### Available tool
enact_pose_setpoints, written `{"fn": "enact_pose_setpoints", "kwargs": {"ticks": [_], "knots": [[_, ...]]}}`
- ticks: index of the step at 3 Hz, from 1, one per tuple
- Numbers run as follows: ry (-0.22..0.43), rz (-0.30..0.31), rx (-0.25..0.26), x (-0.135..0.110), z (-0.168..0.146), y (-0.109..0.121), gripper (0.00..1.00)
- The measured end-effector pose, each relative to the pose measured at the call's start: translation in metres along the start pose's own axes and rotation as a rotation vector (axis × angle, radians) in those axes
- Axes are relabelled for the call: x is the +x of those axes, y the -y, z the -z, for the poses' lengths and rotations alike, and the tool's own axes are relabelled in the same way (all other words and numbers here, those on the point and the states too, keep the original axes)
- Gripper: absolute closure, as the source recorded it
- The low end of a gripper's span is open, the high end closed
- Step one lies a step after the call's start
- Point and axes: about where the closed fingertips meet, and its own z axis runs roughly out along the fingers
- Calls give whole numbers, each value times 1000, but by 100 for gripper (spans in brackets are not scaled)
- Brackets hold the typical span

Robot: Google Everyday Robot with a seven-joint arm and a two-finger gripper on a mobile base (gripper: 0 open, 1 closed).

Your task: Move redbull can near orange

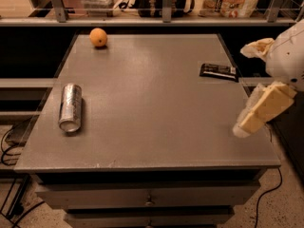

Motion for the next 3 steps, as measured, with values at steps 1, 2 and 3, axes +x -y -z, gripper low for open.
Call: {"fn": "enact_pose_setpoints", "kwargs": {"ticks": [1,2,3], "knots": [[140,-28,-14,-21,-30,-5,0],[228,-75,-27,-38,-61,-9,0],[227,-75,-27,-38,-60,-9,0]]}}
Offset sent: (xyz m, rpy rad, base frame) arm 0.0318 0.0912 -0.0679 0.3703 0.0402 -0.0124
